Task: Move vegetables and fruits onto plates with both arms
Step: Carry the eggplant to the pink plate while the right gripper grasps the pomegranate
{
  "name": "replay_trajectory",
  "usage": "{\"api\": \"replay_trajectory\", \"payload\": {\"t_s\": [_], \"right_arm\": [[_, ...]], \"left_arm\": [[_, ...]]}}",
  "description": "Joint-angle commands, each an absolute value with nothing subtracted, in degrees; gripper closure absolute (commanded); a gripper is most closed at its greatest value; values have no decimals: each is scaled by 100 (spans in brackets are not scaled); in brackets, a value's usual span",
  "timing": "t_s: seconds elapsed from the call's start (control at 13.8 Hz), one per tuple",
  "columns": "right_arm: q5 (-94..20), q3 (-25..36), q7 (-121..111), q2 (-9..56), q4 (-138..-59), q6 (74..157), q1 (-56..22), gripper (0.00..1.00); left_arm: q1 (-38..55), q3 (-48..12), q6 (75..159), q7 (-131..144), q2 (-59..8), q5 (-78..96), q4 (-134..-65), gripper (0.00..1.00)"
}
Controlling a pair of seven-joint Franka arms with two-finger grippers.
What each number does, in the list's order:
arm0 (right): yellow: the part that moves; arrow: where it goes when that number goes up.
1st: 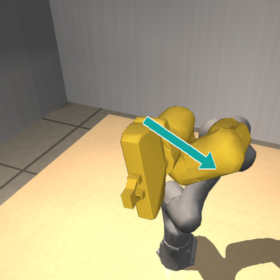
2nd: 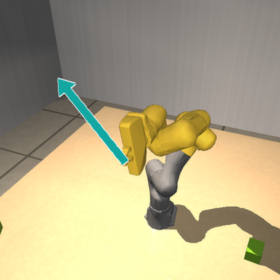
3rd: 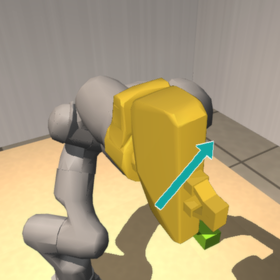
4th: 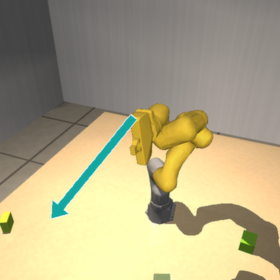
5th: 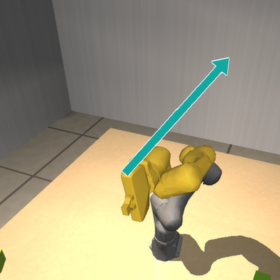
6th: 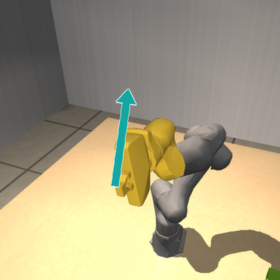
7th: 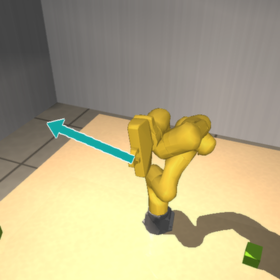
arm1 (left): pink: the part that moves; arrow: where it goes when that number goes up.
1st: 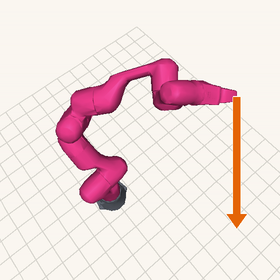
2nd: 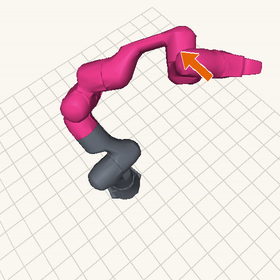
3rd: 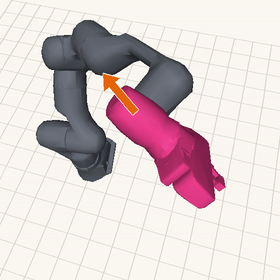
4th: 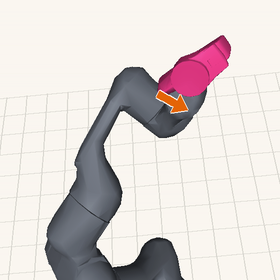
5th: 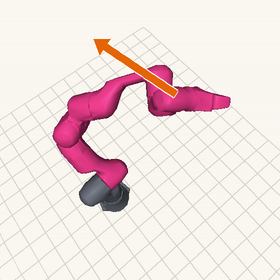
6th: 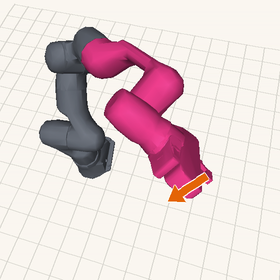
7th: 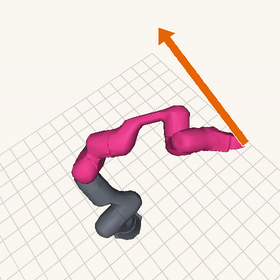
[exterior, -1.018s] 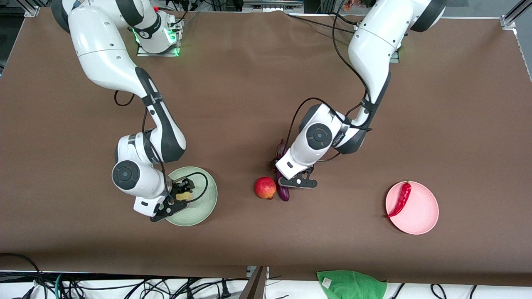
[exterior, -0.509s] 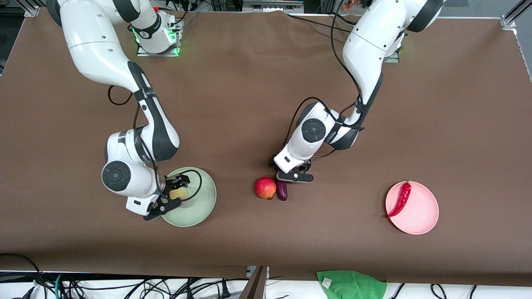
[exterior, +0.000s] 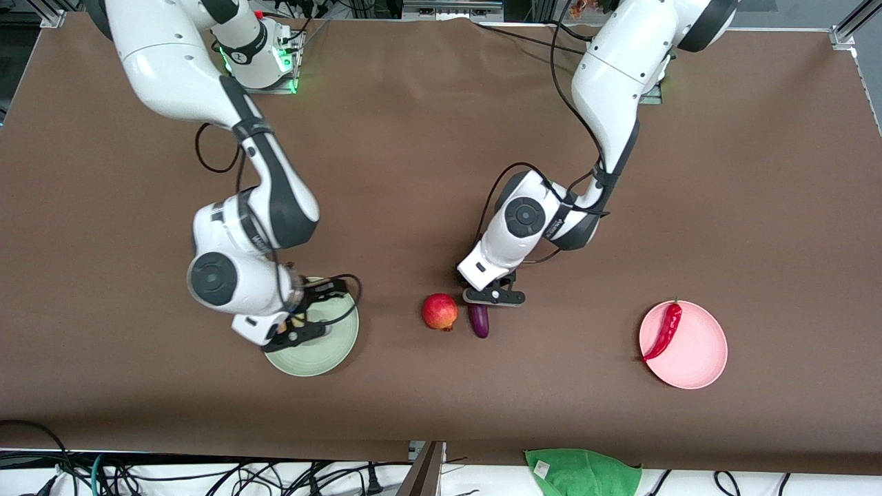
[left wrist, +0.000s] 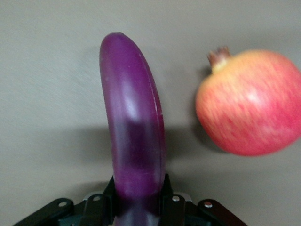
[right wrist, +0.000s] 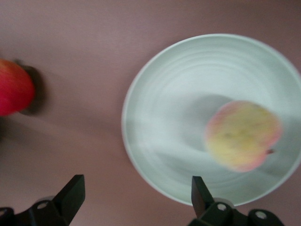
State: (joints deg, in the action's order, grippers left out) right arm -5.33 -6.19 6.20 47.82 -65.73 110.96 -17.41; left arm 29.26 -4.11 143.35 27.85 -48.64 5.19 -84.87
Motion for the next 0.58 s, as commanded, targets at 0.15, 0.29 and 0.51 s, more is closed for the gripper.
{"api": "replay_trajectory", "payload": {"t_s": [0.15, 0.29, 0.51], "right_arm": [[-571, -703, 2475, 5097, -6565, 12266, -2460, 0], [-571, -703, 2933, 5316, -6557, 12855, -2697, 0], [-571, -703, 3392, 5510, -6548, 13367, -2874, 0]], "left_arm": [[2208, -404, 13528, 2096, -4334, 430, -8481, 100], [1778, -317, 13115, 1331, -4141, 439, -8490, 100], [1363, 182, 12771, -65, -4025, 501, -8403, 100]]}}
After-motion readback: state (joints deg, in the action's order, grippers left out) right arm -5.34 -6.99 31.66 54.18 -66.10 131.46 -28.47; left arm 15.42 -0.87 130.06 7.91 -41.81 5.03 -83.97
